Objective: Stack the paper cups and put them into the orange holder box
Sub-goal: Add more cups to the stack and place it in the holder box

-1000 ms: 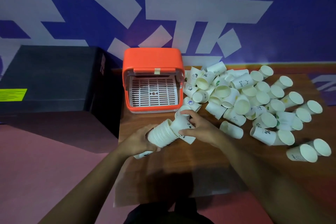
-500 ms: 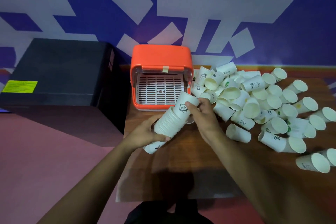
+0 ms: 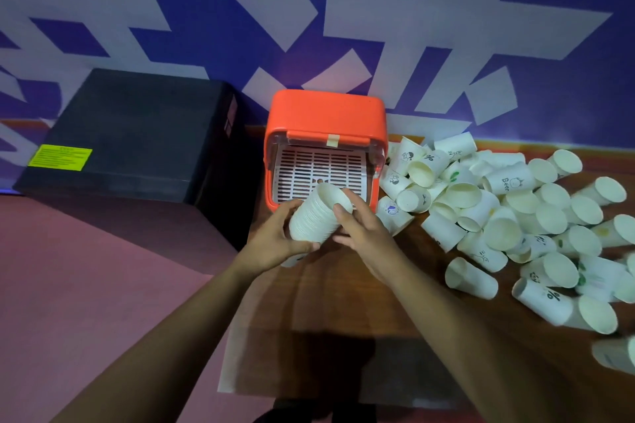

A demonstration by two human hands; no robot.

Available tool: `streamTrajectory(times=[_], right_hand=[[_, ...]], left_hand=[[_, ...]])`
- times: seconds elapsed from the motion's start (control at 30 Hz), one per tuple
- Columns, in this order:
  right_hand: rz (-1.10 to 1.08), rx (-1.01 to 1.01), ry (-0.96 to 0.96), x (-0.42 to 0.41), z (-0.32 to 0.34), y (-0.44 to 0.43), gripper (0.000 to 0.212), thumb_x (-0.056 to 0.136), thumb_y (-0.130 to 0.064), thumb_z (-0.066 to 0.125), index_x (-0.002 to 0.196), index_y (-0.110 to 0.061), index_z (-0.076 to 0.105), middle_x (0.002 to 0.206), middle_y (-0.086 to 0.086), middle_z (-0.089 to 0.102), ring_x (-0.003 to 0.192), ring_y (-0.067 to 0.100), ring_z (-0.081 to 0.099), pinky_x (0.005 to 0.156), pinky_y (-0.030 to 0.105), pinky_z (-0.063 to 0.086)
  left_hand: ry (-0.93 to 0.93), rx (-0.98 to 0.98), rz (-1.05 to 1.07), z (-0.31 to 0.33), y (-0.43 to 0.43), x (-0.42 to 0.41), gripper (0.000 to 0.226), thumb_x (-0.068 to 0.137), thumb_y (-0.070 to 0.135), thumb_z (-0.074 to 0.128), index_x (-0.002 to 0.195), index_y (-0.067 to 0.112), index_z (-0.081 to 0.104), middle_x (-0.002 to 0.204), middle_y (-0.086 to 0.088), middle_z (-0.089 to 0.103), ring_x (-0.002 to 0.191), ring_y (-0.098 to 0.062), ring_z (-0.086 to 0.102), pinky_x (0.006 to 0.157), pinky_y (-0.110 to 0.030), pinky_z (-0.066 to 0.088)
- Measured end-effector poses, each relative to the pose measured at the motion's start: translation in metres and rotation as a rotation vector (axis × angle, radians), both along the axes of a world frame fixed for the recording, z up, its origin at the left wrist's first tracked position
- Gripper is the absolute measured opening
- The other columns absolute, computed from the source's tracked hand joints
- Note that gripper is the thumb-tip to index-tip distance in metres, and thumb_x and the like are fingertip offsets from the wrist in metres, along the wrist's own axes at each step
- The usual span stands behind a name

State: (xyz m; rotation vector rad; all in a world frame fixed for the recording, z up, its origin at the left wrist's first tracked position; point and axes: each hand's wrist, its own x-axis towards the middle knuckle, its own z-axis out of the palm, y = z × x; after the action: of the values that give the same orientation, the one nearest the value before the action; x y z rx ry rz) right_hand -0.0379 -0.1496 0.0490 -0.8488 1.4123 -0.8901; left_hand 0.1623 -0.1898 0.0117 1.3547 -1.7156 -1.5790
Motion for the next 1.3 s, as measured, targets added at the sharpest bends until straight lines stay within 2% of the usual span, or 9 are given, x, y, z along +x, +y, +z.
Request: streamTrajectory(times=[0.1, 0.3, 0.4, 0.6, 0.77, 0.93, 1.17, 1.23, 1.3], right_hand=[[0.005, 0.006, -0.168, -0.005, -0.004, -0.018, 0.064, 0.091, -0.033, 0.068, 0.147, -0.029, 0.039, 0.136, 0.001, 0.059, 0.127, 0.019, 0.056, 0.108, 0.044, 0.045], [0.099, 0.002, -0.099, -0.005, -0.025, -0.057, 0.05, 0.094, -0.004, 0.06, 0.136, -0.03, 0.049, 0.122, 0.002, 0.069, 0.118, 0.018, 0.063, 0.107, 0.045, 0.046], [0.092, -0.055, -0.025, -0.002, -0.028, -0.073, 0.059, 0.091, -0.009, 0.063, 0.143, -0.028, 0.043, 0.123, 0.001, 0.069, 0.116, 0.016, 0.064, 0.101, 0.039, 0.05], [0.079, -0.146, 0.098, -0.003, -0.036, -0.093, 0.072, 0.084, -0.016, 0.07, 0.145, -0.036, 0.037, 0.14, -0.004, 0.056, 0.128, 0.017, 0.055, 0.105, 0.043, 0.047], [0.148, -0.117, 0.229, -0.006, -0.061, -0.104, 0.076, 0.077, -0.037, 0.071, 0.144, -0.046, 0.035, 0.149, -0.012, 0.045, 0.138, 0.017, 0.044, 0.111, 0.052, 0.04], [0.169, -0.114, 0.276, -0.005, -0.076, -0.116, 0.068, 0.078, -0.033, 0.066, 0.139, -0.046, 0.039, 0.14, -0.015, 0.053, 0.133, 0.012, 0.048, 0.11, 0.05, 0.041], [0.169, -0.091, 0.307, -0.002, -0.091, -0.138, 0.056, 0.087, -0.018, 0.064, 0.139, -0.028, 0.046, 0.134, -0.009, 0.06, 0.123, 0.011, 0.057, 0.106, 0.047, 0.046], [0.153, -0.091, 0.309, 0.001, -0.096, -0.145, 0.048, 0.084, -0.026, 0.063, 0.131, -0.026, 0.053, 0.129, -0.008, 0.063, 0.121, 0.011, 0.059, 0.105, 0.049, 0.047], [0.121, -0.073, 0.294, 0.003, -0.102, -0.153, 0.042, 0.084, -0.029, 0.064, 0.125, -0.026, 0.057, 0.126, -0.007, 0.066, 0.12, 0.011, 0.06, 0.104, 0.049, 0.047]], left_hand=[[0.02, -0.009, 0.043, -0.005, -0.022, 0.0, 0.077, 0.069, 0.035, 0.091, 0.135, 0.032, 0.052, 0.129, 0.008, 0.063, 0.122, -0.01, 0.061, 0.104, -0.041, 0.05], [-0.001, -0.118, 0.054, -0.01, -0.064, -0.004, 0.074, 0.072, 0.023, 0.091, 0.137, 0.022, 0.056, 0.129, 0.005, 0.061, 0.116, -0.005, 0.059, 0.096, -0.023, 0.047], [0.024, -0.114, 0.055, -0.011, -0.077, -0.007, 0.069, 0.076, 0.017, 0.088, 0.138, 0.02, 0.057, 0.128, 0.008, 0.064, 0.111, 0.002, 0.059, 0.089, -0.011, 0.045], [0.049, -0.138, 0.079, -0.018, -0.091, -0.008, 0.081, 0.076, 0.023, 0.089, 0.146, 0.028, 0.049, 0.143, 0.009, 0.055, 0.134, -0.006, 0.049, 0.111, -0.024, 0.039], [0.007, -0.097, 0.092, -0.037, -0.1, -0.011, 0.08, 0.074, 0.011, 0.089, 0.142, 0.03, 0.051, 0.134, 0.019, 0.06, 0.125, 0.006, 0.053, 0.092, -0.005, 0.041], [-0.111, -0.117, 0.093, -0.062, -0.112, -0.016, 0.082, 0.074, 0.013, 0.088, 0.145, 0.028, 0.05, 0.133, 0.0, 0.053, 0.124, -0.012, 0.053, 0.105, -0.031, 0.049], [-0.122, -0.099, 0.182, -0.071, -0.124, -0.02, 0.074, 0.077, 0.019, 0.086, 0.142, 0.029, 0.053, 0.124, 0.003, 0.051, 0.118, -0.01, 0.053, 0.105, -0.026, 0.045], [-0.115, -0.095, 0.223, -0.073, -0.128, -0.022, 0.072, 0.078, 0.02, 0.085, 0.142, 0.028, 0.054, 0.123, 0.006, 0.052, 0.119, -0.01, 0.055, 0.102, -0.02, 0.045], [-0.115, -0.093, 0.271, -0.073, -0.132, -0.026, 0.068, 0.08, 0.021, 0.084, 0.141, 0.024, 0.054, 0.126, 0.007, 0.054, 0.117, -0.005, 0.054, 0.091, -0.001, 0.039]])
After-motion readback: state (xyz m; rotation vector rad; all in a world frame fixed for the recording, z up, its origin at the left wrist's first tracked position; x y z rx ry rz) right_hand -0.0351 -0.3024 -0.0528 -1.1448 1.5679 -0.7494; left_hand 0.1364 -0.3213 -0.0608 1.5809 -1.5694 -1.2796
